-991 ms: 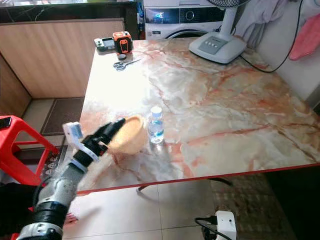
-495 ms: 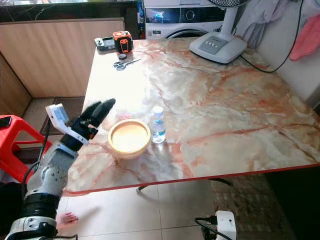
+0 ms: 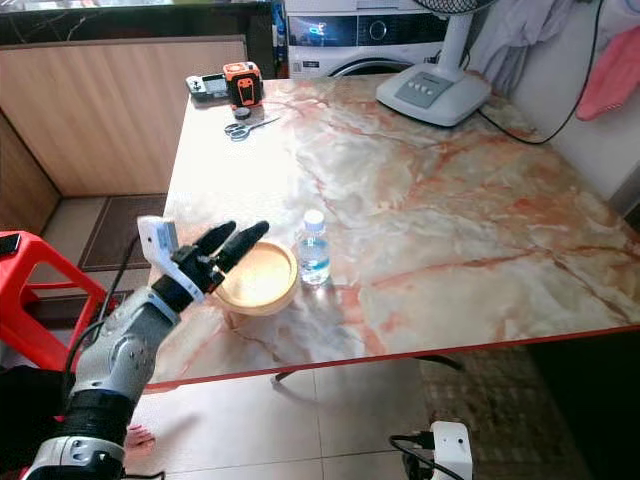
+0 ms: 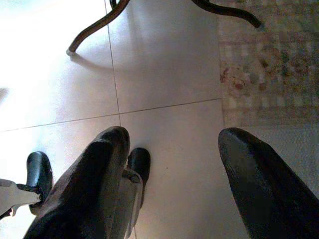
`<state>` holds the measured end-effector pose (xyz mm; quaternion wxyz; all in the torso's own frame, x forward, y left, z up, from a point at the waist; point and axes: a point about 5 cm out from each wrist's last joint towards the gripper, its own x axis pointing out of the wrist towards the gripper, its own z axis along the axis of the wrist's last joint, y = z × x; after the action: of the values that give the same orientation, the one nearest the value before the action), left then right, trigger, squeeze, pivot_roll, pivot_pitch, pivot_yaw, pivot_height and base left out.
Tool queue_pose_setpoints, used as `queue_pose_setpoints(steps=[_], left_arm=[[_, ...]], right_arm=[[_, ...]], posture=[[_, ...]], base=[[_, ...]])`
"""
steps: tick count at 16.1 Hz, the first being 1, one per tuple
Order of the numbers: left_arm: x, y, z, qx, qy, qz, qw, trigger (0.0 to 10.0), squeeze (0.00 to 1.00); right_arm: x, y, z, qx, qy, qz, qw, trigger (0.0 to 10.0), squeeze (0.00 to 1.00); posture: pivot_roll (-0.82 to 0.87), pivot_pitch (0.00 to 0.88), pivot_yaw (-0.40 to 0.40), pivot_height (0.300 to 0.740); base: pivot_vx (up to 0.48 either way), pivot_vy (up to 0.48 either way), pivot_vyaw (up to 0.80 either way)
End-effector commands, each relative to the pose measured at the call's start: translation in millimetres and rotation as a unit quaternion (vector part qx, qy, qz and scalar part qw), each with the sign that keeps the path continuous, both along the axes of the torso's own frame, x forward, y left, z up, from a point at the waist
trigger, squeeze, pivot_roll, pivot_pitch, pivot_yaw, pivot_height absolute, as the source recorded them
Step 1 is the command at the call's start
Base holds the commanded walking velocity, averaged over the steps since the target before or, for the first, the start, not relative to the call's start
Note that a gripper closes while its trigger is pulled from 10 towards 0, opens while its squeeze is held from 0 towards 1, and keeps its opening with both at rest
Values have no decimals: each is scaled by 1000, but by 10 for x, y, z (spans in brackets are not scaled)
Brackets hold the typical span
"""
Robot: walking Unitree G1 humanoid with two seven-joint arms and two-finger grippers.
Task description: Restocking fridge
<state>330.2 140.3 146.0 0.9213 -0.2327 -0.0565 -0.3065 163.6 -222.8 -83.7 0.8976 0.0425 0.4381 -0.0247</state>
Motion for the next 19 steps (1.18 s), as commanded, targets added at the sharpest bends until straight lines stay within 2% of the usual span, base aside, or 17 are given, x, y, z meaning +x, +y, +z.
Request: queue_pose_setpoints(steps=[1,3,4,7,9,12,16,19], left_arm=[[-6,76,-54,-5,12,15,1000,10000,0],[-16,132,-24,-14,8,16,1000,10000,0],[-17,221,30,-27,0,28,999,10000,0],[-24,316,-8,-28,7,48,998,10000,0],[-79,422,-78,-49,18,46,998,10000,0],[-134,599,-193,-23,42,70,996,10000,0],[-112,663,-211,-26,51,88,995,10000,0],[-57,607,-297,-28,75,79,994,10000,0]], right_arm=[[-43,-11,-17,-1,7,-3,1000,10000,0],[-43,-13,-17,-2,8,-2,1000,10000,0],[-42,-17,-16,-3,8,-2,1000,10000,0],[-40,-16,-16,-3,8,0,1000,10000,0],[-38,-12,-15,-2,7,-1,1000,10000,0],[-37,-13,-15,-5,8,-1,1000,10000,0],[-37,-16,-15,-5,8,0,1000,10000,0],[-35,-18,-13,-5,8,0,1000,10000,0]], posture=[[61,66,-32,740],[61,67,-33,740],[63,65,-34,740],[64,63,-34,740],[64,62,-32,740],[70,57,-32,740],[73,56,-35,740],[66,57,-40,740]], base=[[0,0,0],[0,0,0],[0,0,0],[0,0,0],[0,0,0],[0,0,0],[0,0,0],[0,0,0]])
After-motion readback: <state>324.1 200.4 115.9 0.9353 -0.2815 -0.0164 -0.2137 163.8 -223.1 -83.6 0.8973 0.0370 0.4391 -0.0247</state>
